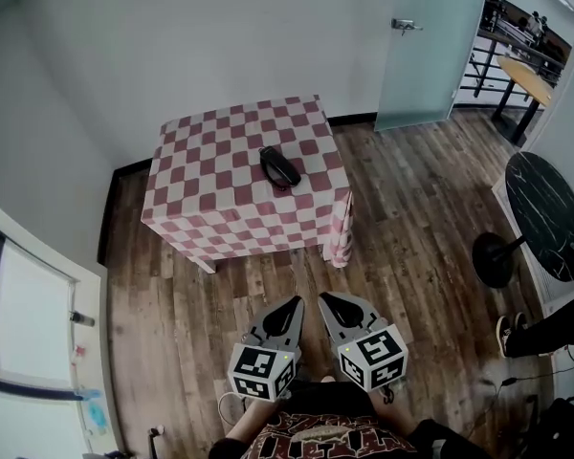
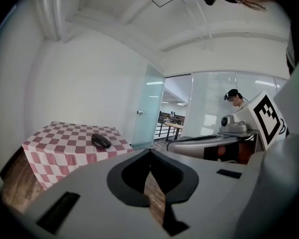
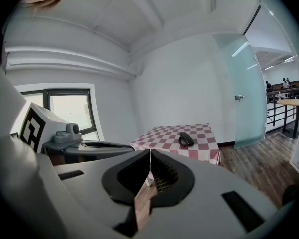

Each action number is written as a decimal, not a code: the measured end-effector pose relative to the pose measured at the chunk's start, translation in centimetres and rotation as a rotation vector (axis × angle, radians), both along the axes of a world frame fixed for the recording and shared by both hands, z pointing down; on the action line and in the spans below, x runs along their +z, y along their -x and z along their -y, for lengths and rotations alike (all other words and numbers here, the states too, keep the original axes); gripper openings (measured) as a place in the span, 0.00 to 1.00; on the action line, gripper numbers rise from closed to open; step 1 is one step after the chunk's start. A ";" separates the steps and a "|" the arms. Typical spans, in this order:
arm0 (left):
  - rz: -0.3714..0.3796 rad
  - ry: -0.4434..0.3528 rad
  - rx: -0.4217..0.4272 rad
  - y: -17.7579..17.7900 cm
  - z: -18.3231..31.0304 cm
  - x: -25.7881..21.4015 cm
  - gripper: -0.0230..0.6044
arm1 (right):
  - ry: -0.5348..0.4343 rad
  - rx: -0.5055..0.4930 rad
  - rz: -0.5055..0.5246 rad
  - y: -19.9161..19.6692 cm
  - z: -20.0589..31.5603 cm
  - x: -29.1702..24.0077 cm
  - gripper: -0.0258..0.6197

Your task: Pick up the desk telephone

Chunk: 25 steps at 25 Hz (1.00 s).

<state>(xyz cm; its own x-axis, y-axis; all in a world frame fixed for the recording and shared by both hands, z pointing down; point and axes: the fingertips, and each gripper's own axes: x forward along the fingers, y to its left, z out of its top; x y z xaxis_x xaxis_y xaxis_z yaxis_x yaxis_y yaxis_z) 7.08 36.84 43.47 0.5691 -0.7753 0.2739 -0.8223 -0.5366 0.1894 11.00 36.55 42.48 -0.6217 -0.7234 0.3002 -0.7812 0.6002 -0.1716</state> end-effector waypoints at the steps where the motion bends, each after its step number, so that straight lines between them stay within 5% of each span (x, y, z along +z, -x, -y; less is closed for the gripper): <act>1: -0.001 0.002 0.003 0.3 0.7 0.0 0.05 | 0.001 0.000 -0.001 0.4 0.7 0.0 0.07; 25: 0.001 0.025 0.087 5.8 10.7 1.3 0.05 | 0.011 0.071 0.000 6.2 10.7 1.1 0.07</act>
<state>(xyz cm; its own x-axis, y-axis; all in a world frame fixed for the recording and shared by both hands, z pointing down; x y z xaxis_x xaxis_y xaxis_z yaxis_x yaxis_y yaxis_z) 1.24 26.17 44.82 0.6334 -0.7159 0.2937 -0.7732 -0.6009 0.2026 4.83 25.88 43.55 -0.5690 -0.7623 0.3083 -0.8217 0.5413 -0.1781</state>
